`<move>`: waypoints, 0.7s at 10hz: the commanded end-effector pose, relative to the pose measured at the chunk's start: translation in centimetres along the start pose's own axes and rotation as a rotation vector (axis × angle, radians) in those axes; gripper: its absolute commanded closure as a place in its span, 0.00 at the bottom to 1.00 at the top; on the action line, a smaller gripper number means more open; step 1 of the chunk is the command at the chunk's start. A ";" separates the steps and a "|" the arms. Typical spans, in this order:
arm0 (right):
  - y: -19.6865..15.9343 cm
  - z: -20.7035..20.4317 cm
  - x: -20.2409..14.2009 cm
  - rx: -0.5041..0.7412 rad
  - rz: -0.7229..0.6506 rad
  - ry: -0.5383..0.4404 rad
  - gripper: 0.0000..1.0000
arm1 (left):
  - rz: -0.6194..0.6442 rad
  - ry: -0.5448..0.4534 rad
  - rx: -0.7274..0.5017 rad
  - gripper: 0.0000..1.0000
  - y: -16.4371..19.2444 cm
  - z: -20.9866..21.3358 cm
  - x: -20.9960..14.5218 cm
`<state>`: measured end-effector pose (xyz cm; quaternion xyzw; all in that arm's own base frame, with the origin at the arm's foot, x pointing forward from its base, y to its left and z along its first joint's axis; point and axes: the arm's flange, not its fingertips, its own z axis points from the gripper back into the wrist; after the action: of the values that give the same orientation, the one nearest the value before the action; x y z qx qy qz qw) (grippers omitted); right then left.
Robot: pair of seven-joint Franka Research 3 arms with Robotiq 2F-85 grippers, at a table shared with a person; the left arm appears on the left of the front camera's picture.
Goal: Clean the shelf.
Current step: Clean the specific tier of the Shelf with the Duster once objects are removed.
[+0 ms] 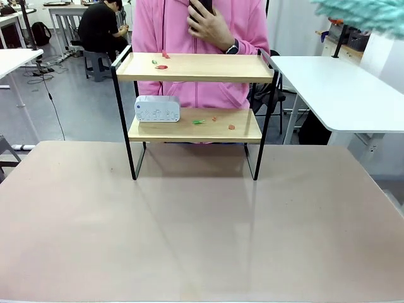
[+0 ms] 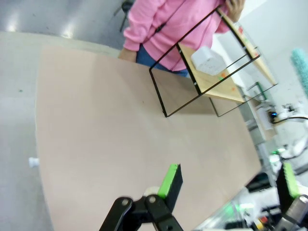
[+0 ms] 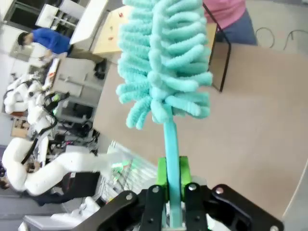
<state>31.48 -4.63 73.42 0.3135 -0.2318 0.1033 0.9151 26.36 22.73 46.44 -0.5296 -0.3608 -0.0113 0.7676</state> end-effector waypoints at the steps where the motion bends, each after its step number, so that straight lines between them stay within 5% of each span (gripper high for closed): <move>1: 3.4 -6.0 -0.2 -0.033 0.024 -0.071 0.88 | -0.019 -0.013 -0.015 0.00 -0.1 -0.1 0.1; 3: 4.8 -8.4 -2.5 -0.044 0.121 0.026 0.88 | -0.019 -0.013 -0.015 0.00 -0.1 -0.1 0.1; 4: 4.7 -6.4 0.6 -0.040 0.066 -0.023 0.88 | -0.019 -0.013 -0.015 0.00 -0.1 -0.1 0.1; 7: 5.2 -8.1 -0.6 -0.036 0.105 0.007 0.88 | -0.019 -0.013 -0.015 0.00 -0.1 -0.1 0.1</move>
<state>32.36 2.90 70.56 0.2848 -0.2503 0.1422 0.9144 26.34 22.73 46.46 -0.5294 -0.3611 -0.0115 0.7676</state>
